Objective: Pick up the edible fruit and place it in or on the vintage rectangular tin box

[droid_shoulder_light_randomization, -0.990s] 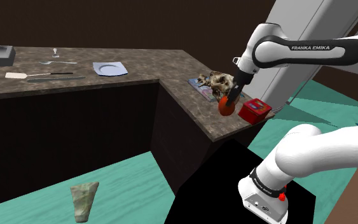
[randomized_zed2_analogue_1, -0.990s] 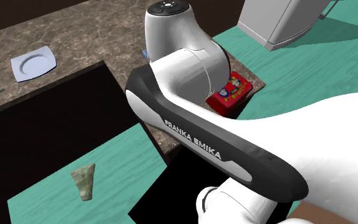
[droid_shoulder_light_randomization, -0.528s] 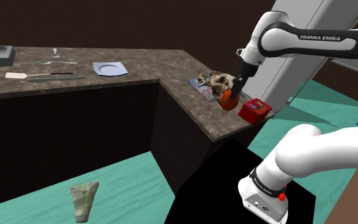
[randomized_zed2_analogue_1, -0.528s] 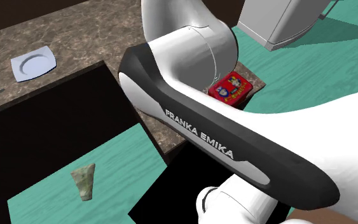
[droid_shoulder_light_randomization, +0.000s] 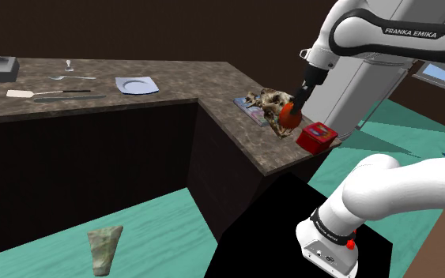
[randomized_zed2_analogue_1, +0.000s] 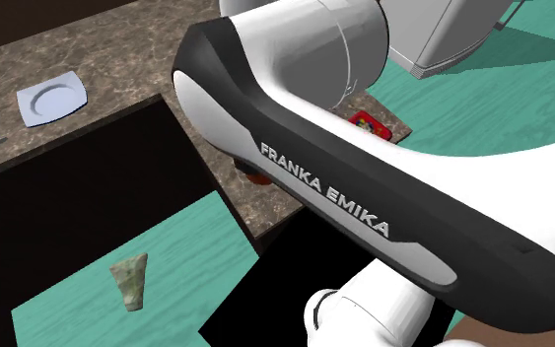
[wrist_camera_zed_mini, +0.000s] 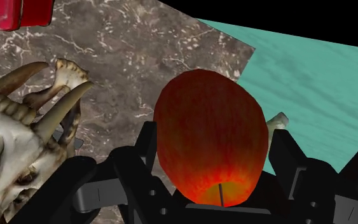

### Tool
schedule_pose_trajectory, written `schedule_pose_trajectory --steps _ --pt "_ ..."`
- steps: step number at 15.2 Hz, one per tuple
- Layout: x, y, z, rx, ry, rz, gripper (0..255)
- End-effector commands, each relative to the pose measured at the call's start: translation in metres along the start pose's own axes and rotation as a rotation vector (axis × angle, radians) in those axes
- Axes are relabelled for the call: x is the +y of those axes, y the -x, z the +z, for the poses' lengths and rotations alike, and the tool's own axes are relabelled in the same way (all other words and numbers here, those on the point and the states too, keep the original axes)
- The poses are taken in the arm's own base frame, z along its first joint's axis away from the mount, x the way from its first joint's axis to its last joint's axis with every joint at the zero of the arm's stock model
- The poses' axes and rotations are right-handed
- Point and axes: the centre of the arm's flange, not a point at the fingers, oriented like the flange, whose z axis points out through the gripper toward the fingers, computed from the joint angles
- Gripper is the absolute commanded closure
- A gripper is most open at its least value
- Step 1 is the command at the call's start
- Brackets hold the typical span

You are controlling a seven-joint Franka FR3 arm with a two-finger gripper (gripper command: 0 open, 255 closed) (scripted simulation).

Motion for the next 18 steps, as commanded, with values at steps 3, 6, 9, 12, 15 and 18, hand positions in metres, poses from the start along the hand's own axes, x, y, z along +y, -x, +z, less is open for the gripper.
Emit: schedule_pose_trajectory --steps 3,6,9,12,15,18 --pt "0.041 0.019 -0.009 0.000 0.000 0.000 255" --pt "0.077 0.036 -0.016 0.000 0.000 0.000 255" --pt "0.112 0.053 -0.022 0.000 0.000 0.000 255" --pt "0.147 0.070 -0.029 0.000 0.000 0.000 255" --pt "0.182 0.087 -0.035 0.000 0.000 0.000 255" --pt "0.217 0.104 -0.042 0.000 0.000 0.000 255"
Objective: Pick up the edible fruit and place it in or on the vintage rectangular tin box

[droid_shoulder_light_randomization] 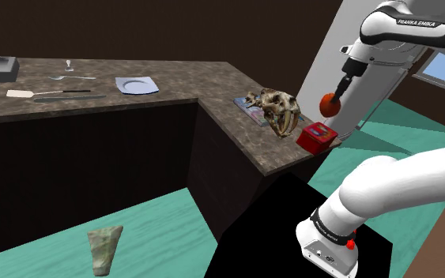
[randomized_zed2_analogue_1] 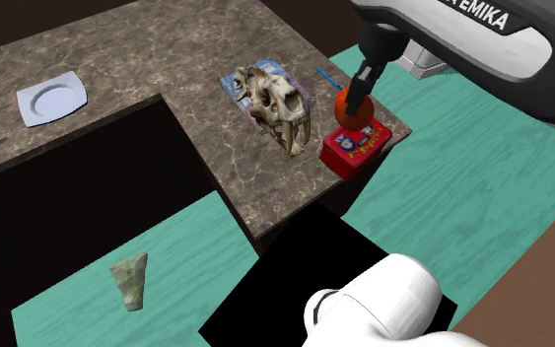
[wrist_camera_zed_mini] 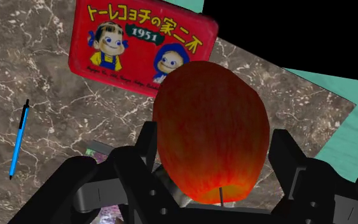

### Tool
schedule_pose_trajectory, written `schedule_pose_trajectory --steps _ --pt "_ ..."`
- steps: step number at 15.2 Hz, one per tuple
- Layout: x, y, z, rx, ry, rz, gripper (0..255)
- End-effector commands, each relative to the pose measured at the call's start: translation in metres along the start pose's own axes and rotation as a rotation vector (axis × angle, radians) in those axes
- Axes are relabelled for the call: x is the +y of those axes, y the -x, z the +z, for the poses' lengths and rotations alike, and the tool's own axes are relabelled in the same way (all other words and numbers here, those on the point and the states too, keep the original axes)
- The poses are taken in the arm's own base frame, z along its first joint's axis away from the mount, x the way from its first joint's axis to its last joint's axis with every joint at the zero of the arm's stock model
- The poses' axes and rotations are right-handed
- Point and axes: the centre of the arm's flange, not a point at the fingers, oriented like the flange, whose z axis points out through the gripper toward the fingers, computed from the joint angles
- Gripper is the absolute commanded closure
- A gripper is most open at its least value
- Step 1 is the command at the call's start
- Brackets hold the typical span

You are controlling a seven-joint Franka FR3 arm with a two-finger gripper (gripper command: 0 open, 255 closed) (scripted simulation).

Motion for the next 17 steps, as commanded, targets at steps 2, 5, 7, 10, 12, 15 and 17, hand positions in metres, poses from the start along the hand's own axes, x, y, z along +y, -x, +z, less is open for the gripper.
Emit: schedule_pose_trajectory --steps 2,5,7,10,12,15,17 --pt "0.037 0.020 -0.006 0.000 0.001 -0.001 255" --pt "0.072 0.037 -0.012 0.000 0.001 -0.001 255" --pt "0.073 0.037 -0.001 0.000 0.001 -0.001 255" --pt "0.074 0.037 0.014 0.000 0.001 -0.001 255" --pt "0.074 0.037 0.025 0.000 0.001 -0.001 255" --pt "0.075 0.037 0.041 0.000 0.001 -0.001 255" --pt "0.076 0.037 0.051 0.000 0.001 -0.001 255"
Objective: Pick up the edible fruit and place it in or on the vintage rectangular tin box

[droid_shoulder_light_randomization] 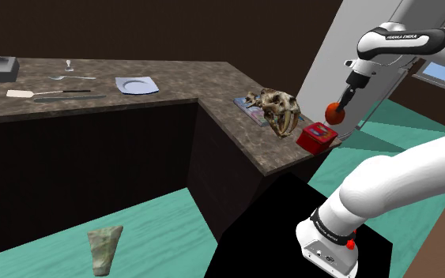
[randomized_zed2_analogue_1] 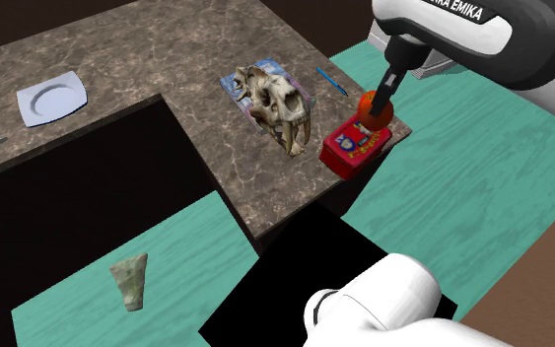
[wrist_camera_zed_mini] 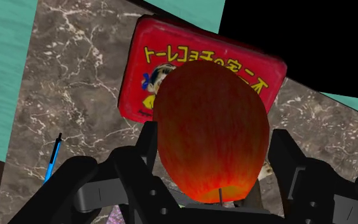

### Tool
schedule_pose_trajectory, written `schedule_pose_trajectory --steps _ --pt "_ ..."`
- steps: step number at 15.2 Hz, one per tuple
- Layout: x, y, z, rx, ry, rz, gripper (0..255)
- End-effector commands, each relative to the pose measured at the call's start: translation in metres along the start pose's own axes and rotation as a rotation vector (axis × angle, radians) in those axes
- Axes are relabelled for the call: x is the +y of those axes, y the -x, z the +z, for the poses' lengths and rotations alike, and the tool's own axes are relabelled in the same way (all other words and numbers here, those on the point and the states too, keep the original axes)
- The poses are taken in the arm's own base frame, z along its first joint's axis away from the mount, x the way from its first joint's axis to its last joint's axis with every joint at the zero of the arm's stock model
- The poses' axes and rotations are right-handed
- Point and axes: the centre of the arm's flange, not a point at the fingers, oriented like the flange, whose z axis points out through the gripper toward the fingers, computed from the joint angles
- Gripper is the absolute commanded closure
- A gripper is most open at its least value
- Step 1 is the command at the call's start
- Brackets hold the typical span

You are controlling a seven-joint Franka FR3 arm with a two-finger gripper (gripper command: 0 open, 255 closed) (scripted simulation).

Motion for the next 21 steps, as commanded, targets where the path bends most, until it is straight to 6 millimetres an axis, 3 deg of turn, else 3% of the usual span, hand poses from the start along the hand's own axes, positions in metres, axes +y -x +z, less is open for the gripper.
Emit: schedule_pose_trajectory --steps 1,7,15,16,21 --pt "0.001 0.000 0.012 0.000 0.000 0.000 255" --pt "0.003 0.000 0.046 0.000 0.000 0.000 255" --pt "0.003 0.000 0.046 0.000 0.000 0.000 255" --pt "0.003 0.000 0.046 0.000 0.000 0.000 0" --pt "0.003 0.000 0.046 0.000 0.000 0.000 0"
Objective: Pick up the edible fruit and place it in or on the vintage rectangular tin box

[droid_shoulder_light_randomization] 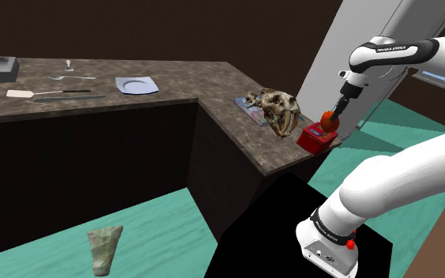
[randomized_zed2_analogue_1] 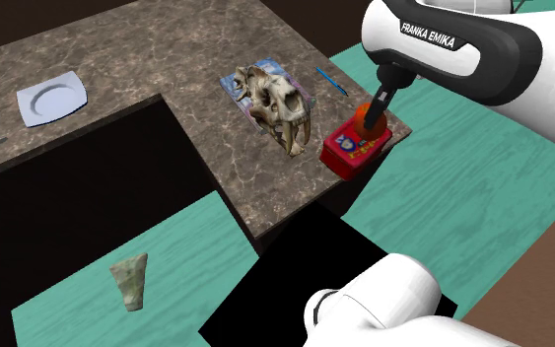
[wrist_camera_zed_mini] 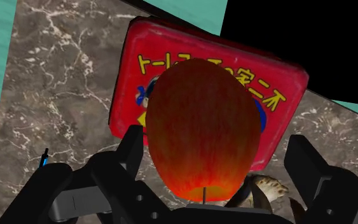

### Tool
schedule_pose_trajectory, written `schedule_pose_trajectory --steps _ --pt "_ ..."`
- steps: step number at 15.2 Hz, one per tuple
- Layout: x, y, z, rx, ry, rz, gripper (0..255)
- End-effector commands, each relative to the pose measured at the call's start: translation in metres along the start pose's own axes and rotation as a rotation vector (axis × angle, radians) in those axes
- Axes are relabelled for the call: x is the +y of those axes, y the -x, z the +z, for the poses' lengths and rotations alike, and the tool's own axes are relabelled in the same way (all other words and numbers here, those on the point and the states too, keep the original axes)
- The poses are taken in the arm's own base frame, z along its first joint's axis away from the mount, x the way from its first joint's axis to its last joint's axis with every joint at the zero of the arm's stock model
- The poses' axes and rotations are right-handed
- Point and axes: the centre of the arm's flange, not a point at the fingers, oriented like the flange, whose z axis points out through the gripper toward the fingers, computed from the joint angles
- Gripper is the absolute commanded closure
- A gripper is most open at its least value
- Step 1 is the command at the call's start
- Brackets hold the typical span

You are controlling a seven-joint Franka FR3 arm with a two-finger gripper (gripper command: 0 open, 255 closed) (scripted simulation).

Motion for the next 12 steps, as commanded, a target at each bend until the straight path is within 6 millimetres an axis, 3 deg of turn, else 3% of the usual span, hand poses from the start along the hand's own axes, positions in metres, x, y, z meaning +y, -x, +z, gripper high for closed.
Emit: schedule_pose_trajectory --steps 1,4,12 --pt "0.000 0.000 -0.013 0.000 0.000 0.000 0" --pt "0.000 0.000 -0.050 0.000 0.000 0.000 0" --pt "0.000 0.000 -0.050 0.000 0.000 0.000 0"
